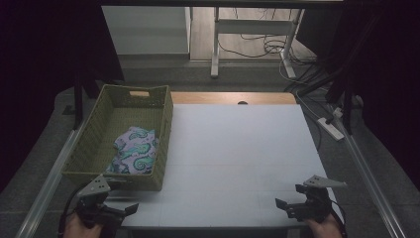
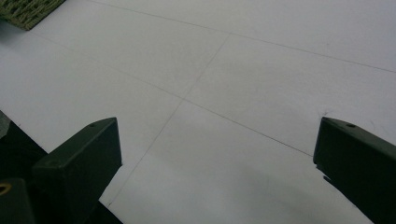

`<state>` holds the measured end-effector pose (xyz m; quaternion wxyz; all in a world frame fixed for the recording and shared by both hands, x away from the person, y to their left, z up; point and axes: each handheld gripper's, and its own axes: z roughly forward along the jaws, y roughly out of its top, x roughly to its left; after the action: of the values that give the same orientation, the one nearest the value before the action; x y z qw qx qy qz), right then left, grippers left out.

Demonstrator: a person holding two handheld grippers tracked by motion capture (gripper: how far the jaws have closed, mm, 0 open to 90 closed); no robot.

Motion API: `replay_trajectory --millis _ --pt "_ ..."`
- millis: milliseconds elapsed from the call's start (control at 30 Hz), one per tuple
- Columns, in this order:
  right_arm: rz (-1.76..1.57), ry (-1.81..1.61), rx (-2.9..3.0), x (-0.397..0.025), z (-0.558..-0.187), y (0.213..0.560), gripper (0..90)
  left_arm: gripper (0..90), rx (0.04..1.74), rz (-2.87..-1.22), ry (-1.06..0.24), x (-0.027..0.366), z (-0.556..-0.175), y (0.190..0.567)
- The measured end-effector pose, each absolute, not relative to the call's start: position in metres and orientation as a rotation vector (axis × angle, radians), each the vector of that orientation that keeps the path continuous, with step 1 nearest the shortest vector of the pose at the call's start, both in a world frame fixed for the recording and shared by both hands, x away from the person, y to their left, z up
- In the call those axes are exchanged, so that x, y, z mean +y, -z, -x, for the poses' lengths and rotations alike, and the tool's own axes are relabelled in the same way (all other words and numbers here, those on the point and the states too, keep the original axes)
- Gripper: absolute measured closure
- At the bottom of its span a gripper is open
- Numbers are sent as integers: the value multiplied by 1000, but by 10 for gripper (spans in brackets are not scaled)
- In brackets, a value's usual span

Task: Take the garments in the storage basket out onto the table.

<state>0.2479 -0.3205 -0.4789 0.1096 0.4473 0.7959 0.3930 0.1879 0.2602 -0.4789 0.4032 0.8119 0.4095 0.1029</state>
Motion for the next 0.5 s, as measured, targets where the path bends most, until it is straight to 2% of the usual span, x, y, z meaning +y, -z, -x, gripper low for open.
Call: replay_trajectory --millis 333,500 --pt "-1318 -1156 2344 -321 -248 479 11 0 962 -2070 -211 257 -189 471" --pt "-1327 -1162 2343 -321 -249 479 11 0 956 -2079 -250 255 -190 468"
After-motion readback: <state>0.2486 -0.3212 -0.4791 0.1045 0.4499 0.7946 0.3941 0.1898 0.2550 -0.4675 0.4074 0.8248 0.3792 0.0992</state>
